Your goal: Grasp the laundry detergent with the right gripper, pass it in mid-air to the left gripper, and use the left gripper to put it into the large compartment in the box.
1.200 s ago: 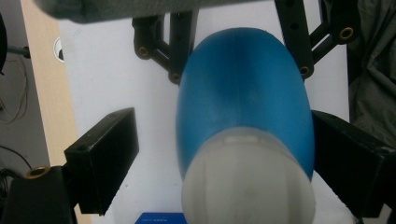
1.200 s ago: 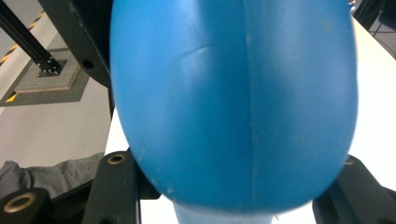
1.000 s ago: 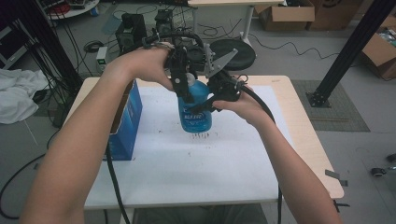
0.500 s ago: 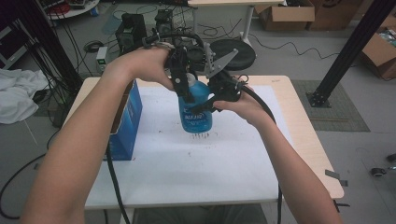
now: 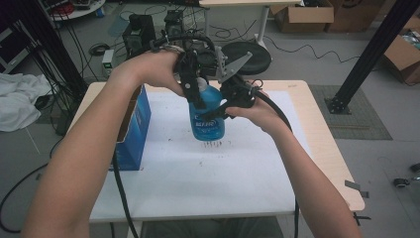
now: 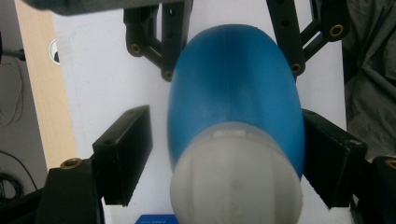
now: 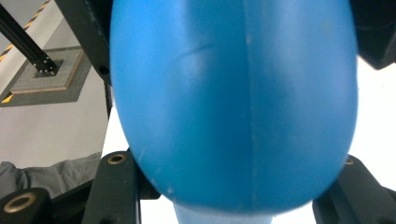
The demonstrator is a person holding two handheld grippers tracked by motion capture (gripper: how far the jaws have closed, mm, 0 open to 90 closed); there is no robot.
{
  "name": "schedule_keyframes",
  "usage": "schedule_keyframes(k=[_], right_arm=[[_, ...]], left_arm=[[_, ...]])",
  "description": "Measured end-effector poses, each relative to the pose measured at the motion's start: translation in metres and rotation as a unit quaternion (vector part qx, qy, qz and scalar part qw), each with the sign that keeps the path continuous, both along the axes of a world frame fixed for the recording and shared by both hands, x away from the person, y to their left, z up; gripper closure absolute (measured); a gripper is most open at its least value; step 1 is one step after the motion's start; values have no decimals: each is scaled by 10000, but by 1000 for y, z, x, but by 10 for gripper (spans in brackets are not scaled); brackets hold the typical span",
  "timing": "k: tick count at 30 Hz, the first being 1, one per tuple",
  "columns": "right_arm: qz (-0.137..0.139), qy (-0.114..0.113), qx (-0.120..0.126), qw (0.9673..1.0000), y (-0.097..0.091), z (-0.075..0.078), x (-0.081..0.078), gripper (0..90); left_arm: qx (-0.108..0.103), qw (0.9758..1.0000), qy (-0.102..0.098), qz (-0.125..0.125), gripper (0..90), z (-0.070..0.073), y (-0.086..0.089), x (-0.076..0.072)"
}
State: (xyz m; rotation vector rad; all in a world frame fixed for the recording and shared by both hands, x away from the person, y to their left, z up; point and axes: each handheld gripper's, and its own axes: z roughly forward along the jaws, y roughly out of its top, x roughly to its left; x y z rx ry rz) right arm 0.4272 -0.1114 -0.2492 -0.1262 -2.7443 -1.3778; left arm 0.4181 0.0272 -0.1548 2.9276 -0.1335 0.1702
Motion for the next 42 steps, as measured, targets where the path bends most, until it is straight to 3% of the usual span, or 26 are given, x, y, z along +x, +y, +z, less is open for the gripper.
schedule_keyframes(k=[33,42], right_arm=[[-57,22,-49,10000,0,0,0,453],[-89,36,-69,9999,0,-1,1,453]], left_arm=[[2,10000,3,-43,362,0,0,-2],[51,9999,-100,-105,378,1,-1,-3]])
